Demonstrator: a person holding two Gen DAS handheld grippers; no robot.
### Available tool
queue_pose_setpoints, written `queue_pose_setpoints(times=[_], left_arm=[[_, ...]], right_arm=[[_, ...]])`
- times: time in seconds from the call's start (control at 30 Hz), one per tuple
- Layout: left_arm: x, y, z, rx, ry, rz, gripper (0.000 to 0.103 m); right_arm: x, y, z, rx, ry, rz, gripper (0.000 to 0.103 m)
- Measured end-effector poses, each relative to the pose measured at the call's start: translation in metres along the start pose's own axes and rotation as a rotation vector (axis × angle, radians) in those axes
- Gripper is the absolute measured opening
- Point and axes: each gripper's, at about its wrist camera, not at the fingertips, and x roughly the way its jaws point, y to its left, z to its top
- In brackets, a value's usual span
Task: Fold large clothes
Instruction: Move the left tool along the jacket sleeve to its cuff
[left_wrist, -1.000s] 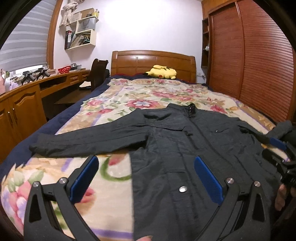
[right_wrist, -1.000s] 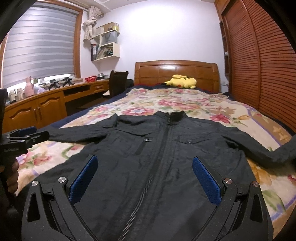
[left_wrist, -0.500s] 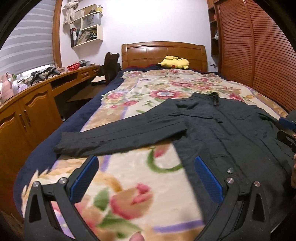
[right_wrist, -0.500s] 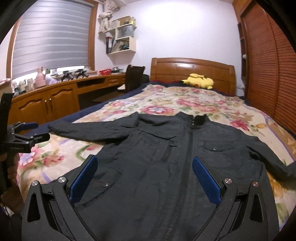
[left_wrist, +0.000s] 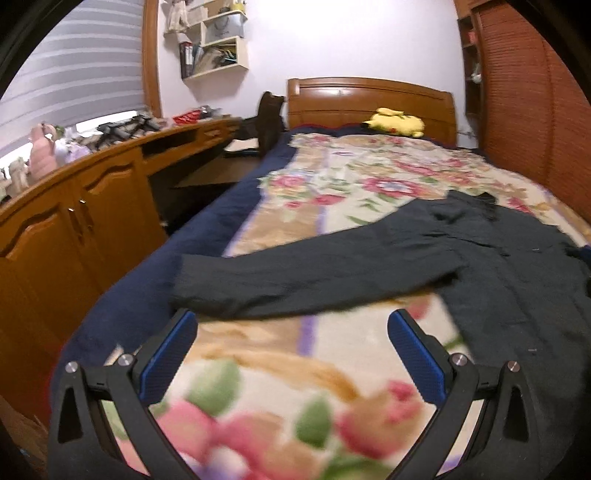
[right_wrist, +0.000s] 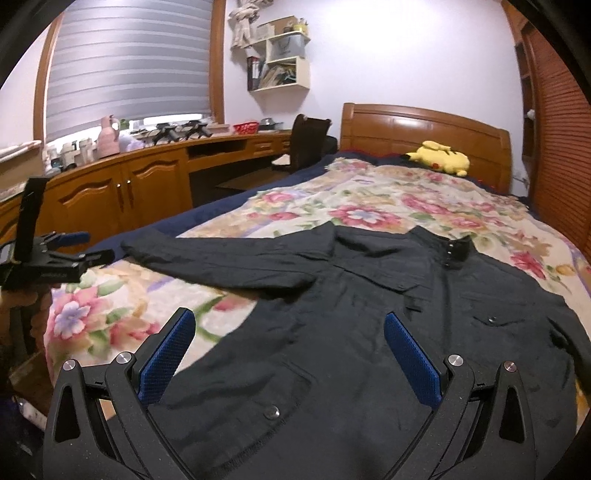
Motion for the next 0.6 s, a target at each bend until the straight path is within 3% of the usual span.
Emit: queue_pose_setpoints(times=[0.1,0.3,0.6], left_arm=[[0.025,0.02,0.0,-0.001,0.053,0.047,0.103],[0.062,0.059,-0.002,-0.043,0.088,0.071,0.103],[0.101,0.101,0.005,-0.135,0.193,0.028,0.103]], right_arm=[[0.008,0.005,-0.004,-0.014,0.006,0.013,0.103],[0.025,0.003,-0.01,0.001,0.045,0.017,0.103],[0.028,0.008,-0.013,-0.026,0.067,0.014,0.103]])
